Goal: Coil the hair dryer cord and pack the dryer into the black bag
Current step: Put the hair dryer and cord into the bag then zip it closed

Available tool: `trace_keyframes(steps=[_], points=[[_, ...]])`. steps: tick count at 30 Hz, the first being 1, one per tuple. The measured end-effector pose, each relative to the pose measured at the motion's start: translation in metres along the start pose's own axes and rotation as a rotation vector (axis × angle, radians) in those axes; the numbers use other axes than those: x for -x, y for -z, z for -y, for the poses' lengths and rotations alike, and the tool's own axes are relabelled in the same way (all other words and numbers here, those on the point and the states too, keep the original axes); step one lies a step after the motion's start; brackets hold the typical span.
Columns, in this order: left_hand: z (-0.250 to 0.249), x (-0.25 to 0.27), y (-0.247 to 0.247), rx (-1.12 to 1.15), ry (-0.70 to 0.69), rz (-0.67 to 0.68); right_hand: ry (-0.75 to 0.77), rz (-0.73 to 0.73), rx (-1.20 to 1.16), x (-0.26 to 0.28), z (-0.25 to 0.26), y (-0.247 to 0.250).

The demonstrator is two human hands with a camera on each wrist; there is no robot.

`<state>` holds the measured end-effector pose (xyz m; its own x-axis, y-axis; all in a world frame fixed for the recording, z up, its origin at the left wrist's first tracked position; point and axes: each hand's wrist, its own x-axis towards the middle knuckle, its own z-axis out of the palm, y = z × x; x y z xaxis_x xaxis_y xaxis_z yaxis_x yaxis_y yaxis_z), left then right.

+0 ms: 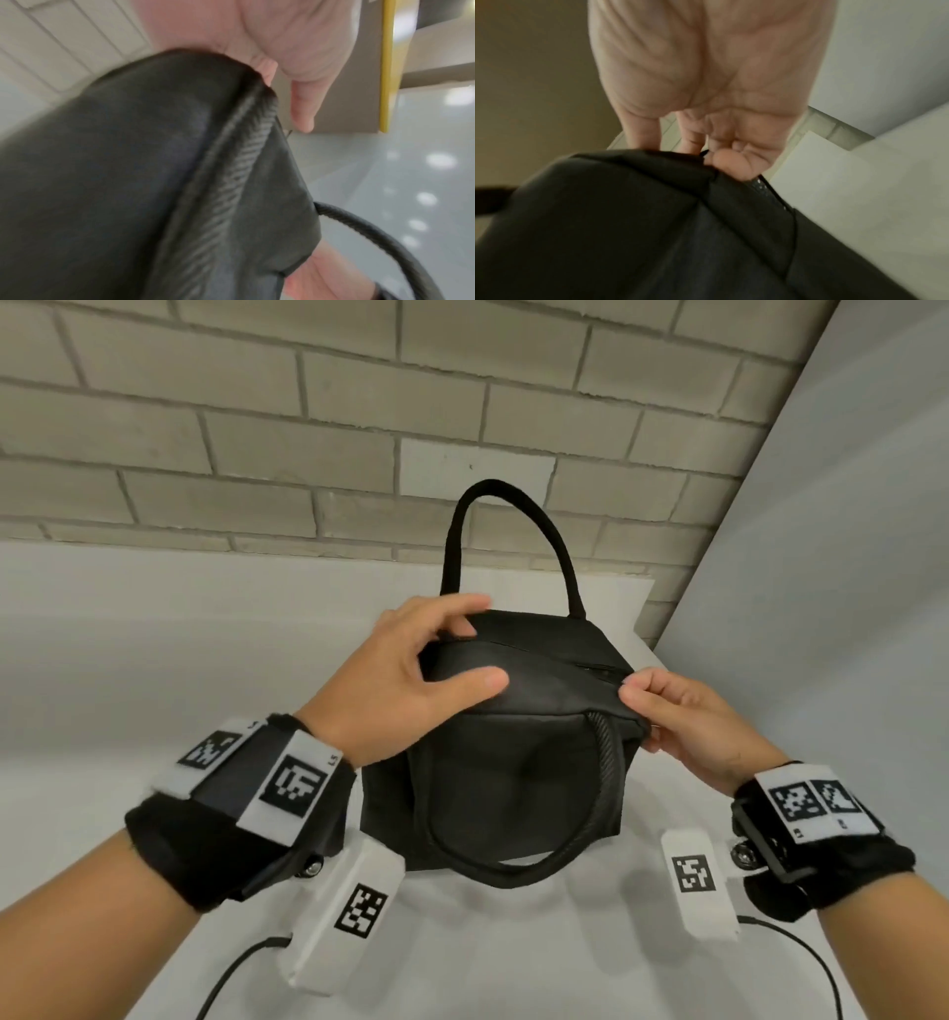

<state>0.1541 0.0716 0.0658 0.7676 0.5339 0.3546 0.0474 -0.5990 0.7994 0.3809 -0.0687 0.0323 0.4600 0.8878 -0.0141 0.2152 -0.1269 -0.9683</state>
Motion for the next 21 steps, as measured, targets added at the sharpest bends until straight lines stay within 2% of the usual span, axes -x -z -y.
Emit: trace_keyframes(steps=[2, 4, 6, 8, 10, 12, 16, 19, 21], points=[[0.018, 0.007, 0.009, 0.118, 0.106, -0.212, 0.026, -0.047, 0.163, 0.002, 0.001, 0.002], [0.047, 0.015, 0.018, 0.238, 0.292, -0.388, 0.083, -0.114, 0.244, 0.005, 0.007, 0.004], [0.074, 0.028, 0.020, 0.283, 0.531, -0.364, 0.183, -0.232, 0.240, 0.009, 0.015, 0.004], [0.091, 0.042, 0.012, 0.310, 0.683, -0.212, 0.313, -0.309, 0.294, 0.013, 0.029, -0.006], [0.096, 0.049, 0.000, 0.340, 0.700, -0.058, 0.412, -0.213, 0.427, 0.019, 0.049, -0.026], [0.096, 0.050, -0.009, 0.298, 0.656, 0.011, 0.482, -0.018, 0.657, 0.025, 0.069, -0.050], [0.099, 0.045, -0.012, 0.279, 0.645, -0.082, 0.595, 0.265, 1.050, 0.018, 0.085, -0.098], [0.096, 0.043, -0.009, 0.313, 0.670, -0.079, 0.623, 0.365, 1.262, 0.009, 0.082, -0.125], [0.094, 0.043, -0.002, 0.330, 0.683, -0.064, 0.633, 0.371, 1.330, 0.007, 0.082, -0.135]])
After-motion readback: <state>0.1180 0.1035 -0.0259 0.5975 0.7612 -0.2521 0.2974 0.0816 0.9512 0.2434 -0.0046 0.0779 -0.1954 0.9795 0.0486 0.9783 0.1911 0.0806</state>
